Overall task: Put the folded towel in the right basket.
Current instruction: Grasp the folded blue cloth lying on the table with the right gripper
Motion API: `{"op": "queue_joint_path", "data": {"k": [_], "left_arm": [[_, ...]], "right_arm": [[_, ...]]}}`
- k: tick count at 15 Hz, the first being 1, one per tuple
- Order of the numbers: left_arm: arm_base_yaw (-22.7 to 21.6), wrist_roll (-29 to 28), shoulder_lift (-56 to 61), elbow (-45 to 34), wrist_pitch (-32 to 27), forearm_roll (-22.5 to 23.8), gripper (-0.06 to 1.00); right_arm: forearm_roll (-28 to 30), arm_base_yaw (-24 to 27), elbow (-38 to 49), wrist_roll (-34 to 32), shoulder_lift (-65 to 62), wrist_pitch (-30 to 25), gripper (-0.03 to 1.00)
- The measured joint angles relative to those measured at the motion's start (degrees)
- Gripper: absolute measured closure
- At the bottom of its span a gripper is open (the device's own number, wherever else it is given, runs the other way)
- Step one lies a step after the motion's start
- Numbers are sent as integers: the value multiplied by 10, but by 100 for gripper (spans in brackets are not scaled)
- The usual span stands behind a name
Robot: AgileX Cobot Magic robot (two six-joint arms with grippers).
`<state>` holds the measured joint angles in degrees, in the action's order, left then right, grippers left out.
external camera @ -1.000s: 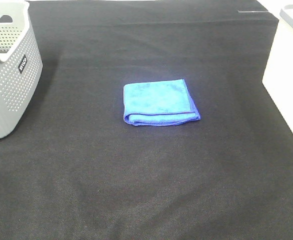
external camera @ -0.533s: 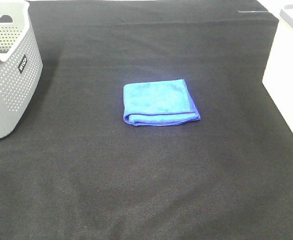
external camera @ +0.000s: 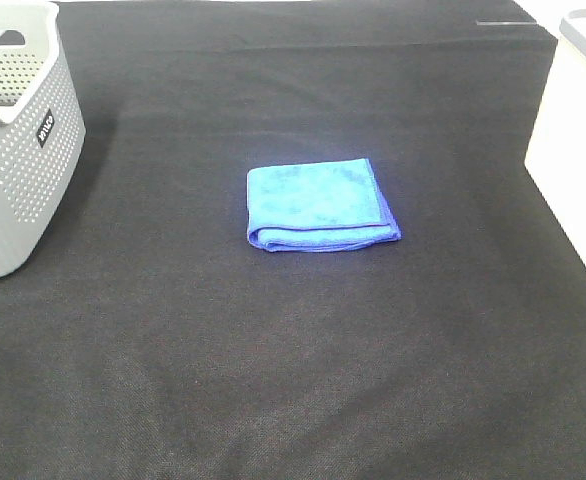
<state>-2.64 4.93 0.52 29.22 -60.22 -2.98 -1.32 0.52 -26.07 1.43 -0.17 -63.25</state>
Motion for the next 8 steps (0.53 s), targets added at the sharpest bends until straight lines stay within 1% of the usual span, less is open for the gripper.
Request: {"op": "queue_joint_path", "data": {"k": [8], "left_arm": [[0,1,0,0,0,0,-4]], "right_arm": [[0,0,0,0,0,0,0]]}}
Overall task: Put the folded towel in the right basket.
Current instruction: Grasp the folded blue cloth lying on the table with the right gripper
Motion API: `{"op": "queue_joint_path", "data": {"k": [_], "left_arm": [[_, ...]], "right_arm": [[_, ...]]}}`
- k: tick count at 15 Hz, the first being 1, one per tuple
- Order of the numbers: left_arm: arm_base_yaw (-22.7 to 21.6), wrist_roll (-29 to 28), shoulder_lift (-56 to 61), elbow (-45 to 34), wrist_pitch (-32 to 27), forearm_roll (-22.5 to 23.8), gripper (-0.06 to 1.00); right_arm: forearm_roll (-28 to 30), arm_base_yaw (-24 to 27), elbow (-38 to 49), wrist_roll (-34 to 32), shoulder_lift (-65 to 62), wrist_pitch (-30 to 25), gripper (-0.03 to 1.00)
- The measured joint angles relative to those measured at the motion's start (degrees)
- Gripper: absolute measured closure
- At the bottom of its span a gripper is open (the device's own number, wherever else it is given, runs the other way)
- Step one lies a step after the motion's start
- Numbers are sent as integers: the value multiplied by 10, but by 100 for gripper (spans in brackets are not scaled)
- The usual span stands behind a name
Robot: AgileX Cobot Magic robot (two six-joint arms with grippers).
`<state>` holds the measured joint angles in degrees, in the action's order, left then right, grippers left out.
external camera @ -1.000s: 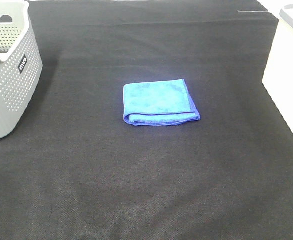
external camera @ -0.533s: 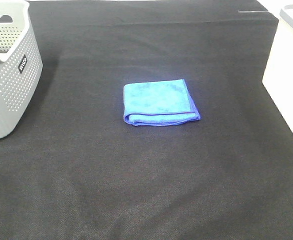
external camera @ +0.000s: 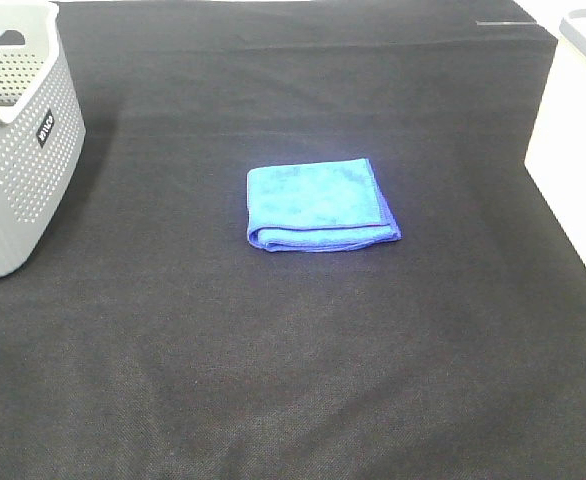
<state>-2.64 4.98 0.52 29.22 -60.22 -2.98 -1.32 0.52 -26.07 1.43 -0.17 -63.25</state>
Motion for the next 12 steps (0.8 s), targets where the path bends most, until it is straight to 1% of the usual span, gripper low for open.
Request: {"op": "queue_joint_path", "data": {"k": [12], "left_arm": [[0,-1,0,0,0,0,-4]], "right_arm": [[0,0,0,0,0,0,0]]}}
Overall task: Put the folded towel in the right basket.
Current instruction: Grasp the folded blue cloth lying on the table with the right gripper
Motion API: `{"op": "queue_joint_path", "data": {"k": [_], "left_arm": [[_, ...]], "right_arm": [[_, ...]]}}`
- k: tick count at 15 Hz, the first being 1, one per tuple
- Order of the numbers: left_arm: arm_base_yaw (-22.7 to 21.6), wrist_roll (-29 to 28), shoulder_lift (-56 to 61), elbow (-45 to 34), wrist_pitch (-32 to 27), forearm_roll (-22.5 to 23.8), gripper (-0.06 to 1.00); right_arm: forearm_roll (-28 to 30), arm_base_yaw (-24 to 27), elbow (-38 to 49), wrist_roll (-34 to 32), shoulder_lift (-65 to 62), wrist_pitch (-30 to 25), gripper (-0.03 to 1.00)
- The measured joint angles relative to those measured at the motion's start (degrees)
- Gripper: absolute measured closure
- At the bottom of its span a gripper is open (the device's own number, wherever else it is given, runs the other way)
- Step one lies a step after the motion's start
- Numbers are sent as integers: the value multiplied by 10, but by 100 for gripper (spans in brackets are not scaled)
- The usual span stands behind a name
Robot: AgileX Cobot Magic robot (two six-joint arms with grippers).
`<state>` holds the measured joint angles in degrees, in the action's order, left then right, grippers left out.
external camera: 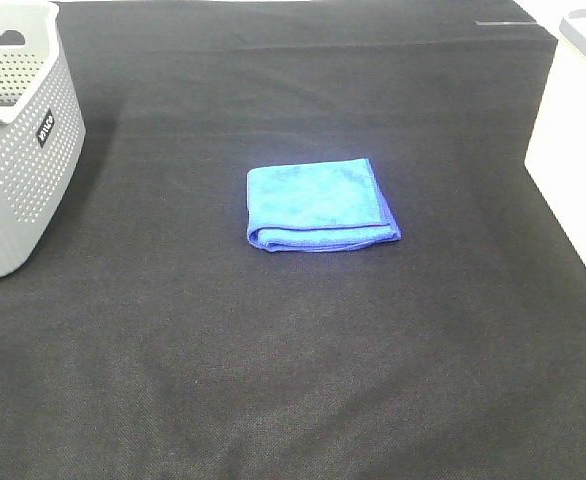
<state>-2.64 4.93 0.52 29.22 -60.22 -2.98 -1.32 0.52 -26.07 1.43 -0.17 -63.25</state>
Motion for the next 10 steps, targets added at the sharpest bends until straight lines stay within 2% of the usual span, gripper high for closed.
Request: {"op": "queue_joint_path", "data": {"k": [10], "left_arm": [[0,0,0,0,0,0,-4]], "right_arm": [[0,0,0,0,0,0,0]]}}
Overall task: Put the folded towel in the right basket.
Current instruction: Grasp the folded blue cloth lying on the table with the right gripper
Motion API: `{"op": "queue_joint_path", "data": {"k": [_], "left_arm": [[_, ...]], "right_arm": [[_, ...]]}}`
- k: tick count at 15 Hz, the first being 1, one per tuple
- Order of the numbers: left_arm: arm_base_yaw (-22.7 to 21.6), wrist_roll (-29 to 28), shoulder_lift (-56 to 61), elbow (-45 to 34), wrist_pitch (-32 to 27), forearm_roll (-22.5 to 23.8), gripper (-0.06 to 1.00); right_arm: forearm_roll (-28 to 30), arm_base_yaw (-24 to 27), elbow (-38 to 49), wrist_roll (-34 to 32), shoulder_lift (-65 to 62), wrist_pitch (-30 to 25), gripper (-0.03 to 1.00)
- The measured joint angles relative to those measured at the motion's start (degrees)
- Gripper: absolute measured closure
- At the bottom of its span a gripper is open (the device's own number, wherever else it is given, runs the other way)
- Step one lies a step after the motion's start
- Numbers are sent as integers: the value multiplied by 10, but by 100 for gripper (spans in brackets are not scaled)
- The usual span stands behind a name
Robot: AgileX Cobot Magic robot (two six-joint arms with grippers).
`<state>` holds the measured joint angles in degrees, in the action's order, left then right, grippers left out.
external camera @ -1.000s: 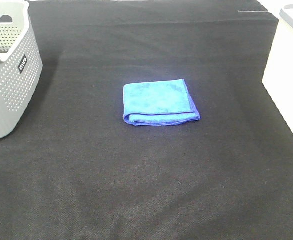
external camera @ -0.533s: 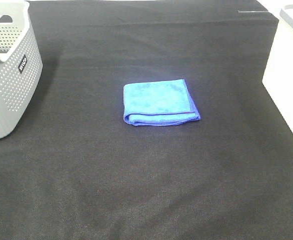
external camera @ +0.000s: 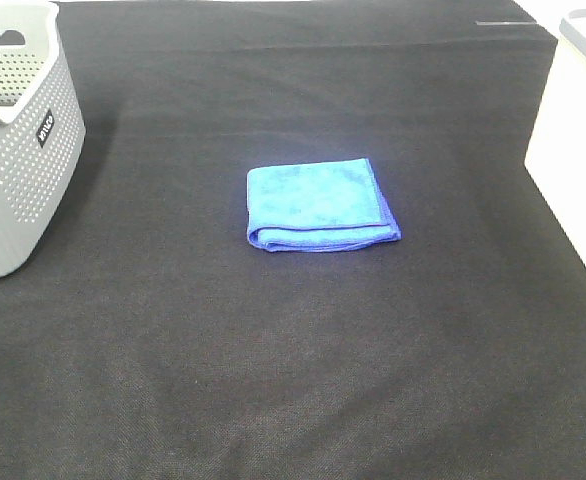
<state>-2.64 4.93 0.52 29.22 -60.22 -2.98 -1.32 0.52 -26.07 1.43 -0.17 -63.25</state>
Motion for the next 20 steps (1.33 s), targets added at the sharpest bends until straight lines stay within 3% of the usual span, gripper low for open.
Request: {"op": "queue_joint_path", "data": {"k": [3,6,8,9,12,16,20], "left_arm": [[0,0,0,0,0,0,-4],[0,0,0,0,0,0,-4],[0,0,0,0,0,0,-4],[0,0,0,0,0,0,-4],[0,0,0,0,0,-1,-4],[0,0,0,0,0,-1,-4],[0,0,0,0,0,-1,-4]], "right_arm": [[1,0,-3,6,10,3,0],[-38,0,-69,3,182,68,0],[-73,0,-175,3,366,68,0],[-90,0,-280,8,507,36,0],[-113,0,-499,15,753,-41,0],[-179,-1,-696,15,948,-61,0],[-211,-57,-805,15,1086,-57,0]]}}
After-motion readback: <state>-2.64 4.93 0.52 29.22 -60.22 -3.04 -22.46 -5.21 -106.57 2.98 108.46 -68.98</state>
